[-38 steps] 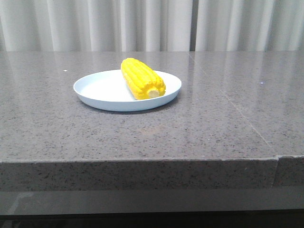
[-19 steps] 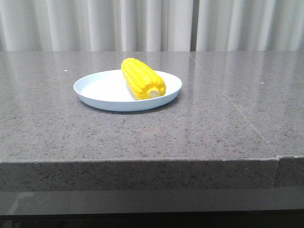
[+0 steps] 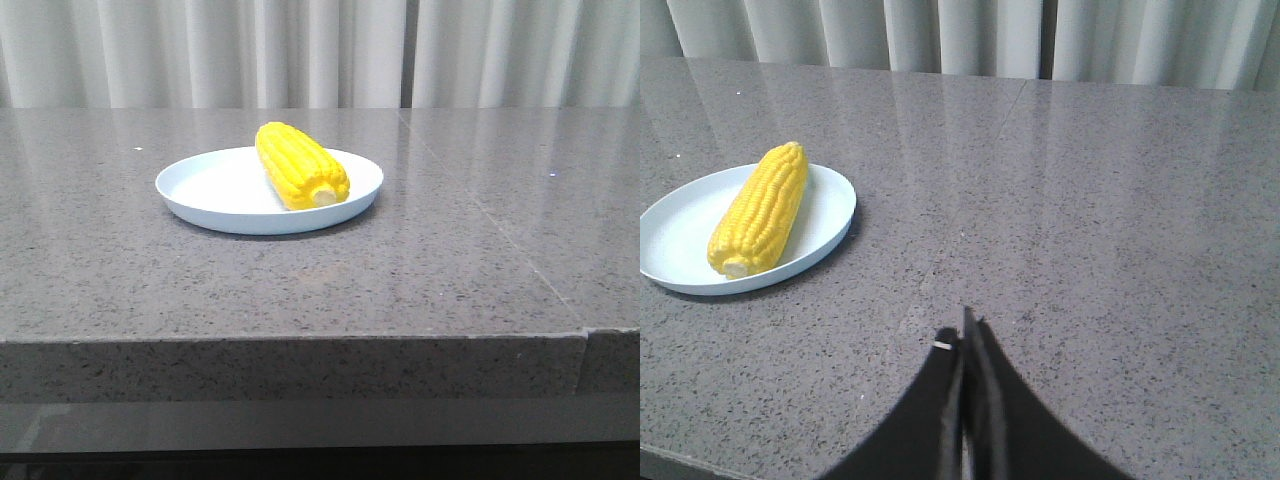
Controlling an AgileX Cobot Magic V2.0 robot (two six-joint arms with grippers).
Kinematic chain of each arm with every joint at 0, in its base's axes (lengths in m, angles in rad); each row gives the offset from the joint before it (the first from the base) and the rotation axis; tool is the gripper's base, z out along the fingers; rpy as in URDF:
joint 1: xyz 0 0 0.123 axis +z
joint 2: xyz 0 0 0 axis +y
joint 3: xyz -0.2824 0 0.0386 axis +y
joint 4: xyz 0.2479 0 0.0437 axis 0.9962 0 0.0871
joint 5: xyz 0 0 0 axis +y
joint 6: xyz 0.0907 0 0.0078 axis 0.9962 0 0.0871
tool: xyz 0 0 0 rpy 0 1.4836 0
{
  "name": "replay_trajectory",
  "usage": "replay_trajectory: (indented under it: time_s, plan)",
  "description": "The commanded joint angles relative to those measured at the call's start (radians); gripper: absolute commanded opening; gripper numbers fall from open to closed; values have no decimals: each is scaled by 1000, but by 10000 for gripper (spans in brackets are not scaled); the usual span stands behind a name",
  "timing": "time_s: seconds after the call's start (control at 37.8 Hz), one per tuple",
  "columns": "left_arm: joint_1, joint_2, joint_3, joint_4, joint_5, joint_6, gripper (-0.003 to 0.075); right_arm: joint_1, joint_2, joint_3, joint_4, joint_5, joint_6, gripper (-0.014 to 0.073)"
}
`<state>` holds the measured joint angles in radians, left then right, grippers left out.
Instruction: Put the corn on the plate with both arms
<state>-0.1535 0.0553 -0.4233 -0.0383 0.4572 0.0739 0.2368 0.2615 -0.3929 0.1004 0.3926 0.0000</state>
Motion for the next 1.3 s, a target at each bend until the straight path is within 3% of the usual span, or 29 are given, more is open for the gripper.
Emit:
replay_trajectory:
  time_s: [0.0,0.13,0.42,0.74,1.27]
  plan:
    - [1,15,-19,-8,-77,-1,-20,-4,7,-24,-8,-84,-11,2]
    - [25,-14,36,-8,-165,-1,-20,-4,7,-24,-8,-84,-11,2]
    - [184,-80,262,-8,-296,-1,-20,-4,8,-24,-8,-82,-11,2]
    - [193,-80,433,-8,-363,-1,-20,-4,8,-24,-8,-82,-11,2]
    - [193,-79,432,-8,-330,-1,-20,-4,8,-24,-8,-82,-11,2]
